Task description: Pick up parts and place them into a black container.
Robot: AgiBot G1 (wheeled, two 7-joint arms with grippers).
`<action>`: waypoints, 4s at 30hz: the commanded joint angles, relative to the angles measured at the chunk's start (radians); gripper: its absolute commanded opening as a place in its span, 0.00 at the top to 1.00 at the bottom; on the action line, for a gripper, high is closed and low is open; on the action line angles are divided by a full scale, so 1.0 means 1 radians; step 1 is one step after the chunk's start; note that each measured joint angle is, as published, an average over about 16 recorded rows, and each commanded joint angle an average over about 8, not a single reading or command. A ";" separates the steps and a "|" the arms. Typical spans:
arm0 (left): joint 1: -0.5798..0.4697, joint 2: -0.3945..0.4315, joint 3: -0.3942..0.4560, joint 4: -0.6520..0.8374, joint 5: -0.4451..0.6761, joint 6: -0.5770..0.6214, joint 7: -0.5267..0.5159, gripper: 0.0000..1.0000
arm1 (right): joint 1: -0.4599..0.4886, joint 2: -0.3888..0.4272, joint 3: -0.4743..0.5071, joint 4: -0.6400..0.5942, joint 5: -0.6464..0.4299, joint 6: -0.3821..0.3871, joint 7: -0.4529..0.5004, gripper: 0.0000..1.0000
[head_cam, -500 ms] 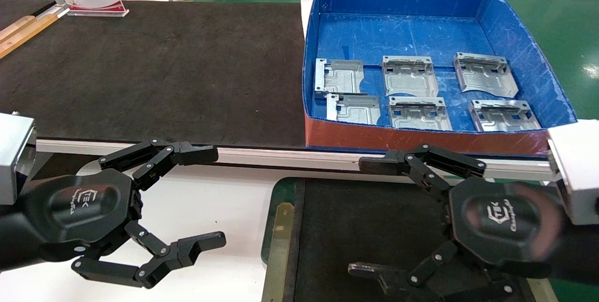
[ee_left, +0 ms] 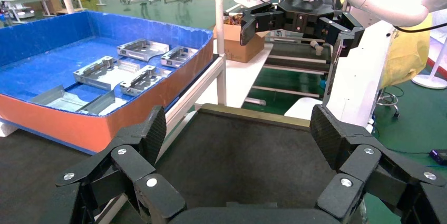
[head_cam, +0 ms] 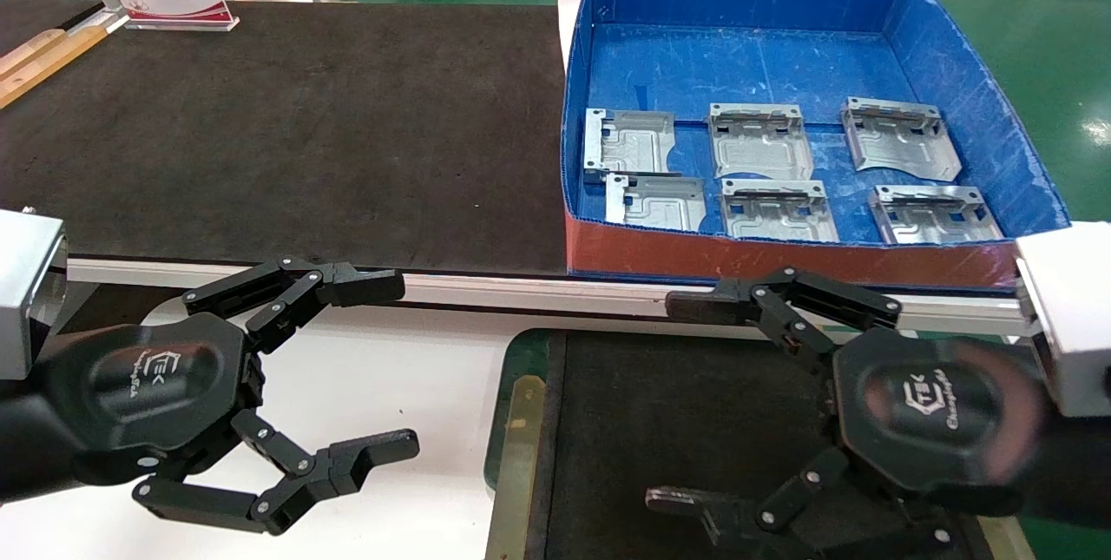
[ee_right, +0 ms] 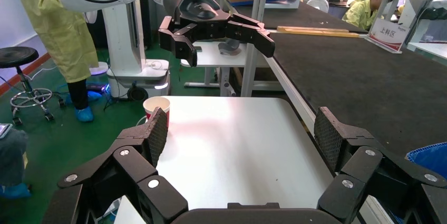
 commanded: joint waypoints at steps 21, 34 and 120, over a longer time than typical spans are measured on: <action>0.000 0.000 0.000 0.000 0.000 0.000 0.000 1.00 | 0.000 0.000 0.000 0.000 0.000 0.000 0.000 0.00; 0.000 0.000 0.000 0.000 0.000 0.000 0.000 1.00 | 0.000 0.000 0.000 0.000 0.000 0.000 0.000 0.00; 0.000 0.000 0.000 0.000 0.000 0.000 0.000 0.00 | 0.577 -0.302 -0.086 -1.105 -0.328 0.340 -0.459 0.00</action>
